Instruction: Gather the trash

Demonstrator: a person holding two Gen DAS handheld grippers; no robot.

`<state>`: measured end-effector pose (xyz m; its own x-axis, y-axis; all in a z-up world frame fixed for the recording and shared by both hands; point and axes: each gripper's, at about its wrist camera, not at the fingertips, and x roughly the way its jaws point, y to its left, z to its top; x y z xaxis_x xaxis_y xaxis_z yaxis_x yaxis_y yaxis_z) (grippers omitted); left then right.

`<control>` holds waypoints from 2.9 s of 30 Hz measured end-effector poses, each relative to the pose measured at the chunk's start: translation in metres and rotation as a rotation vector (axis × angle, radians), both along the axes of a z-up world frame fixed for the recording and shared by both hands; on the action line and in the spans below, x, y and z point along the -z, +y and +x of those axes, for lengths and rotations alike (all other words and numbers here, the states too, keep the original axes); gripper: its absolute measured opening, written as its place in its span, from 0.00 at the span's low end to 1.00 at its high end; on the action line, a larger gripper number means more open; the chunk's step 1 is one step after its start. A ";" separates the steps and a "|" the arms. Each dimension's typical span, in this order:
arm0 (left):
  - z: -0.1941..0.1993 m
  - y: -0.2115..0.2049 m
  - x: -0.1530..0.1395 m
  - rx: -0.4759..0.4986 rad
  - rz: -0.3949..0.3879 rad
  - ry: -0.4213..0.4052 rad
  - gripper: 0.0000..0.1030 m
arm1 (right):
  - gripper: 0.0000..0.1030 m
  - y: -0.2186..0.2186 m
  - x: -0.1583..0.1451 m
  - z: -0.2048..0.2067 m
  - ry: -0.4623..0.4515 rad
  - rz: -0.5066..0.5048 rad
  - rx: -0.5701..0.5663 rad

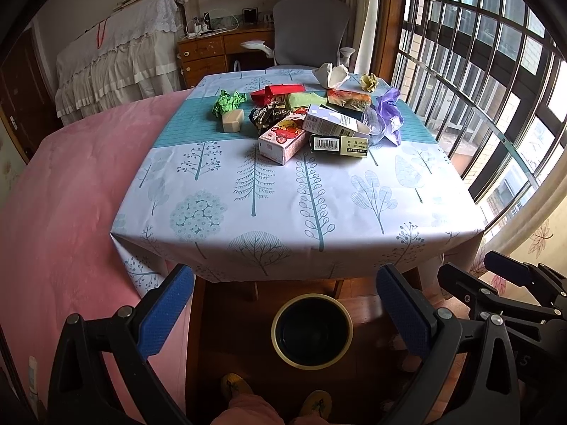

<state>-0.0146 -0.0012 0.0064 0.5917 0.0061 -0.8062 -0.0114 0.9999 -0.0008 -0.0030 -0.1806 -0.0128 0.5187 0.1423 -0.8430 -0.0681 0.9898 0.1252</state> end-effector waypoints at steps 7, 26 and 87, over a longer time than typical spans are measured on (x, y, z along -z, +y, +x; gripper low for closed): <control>0.003 -0.001 0.001 0.006 -0.019 0.000 0.99 | 0.72 -0.003 -0.004 0.006 -0.001 0.008 -0.008; 0.010 0.005 -0.005 -0.017 -0.019 -0.006 0.99 | 0.72 -0.001 -0.005 0.012 -0.021 0.037 -0.034; 0.490 0.175 0.108 0.340 -0.148 0.432 0.91 | 0.57 0.182 0.073 0.392 0.299 0.060 -0.045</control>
<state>0.4757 0.1742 -0.1011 0.1569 -0.2589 -0.9531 0.2808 0.9369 -0.2083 0.3890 0.0010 -0.0862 0.2413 0.2134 -0.9467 -0.0633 0.9769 0.2041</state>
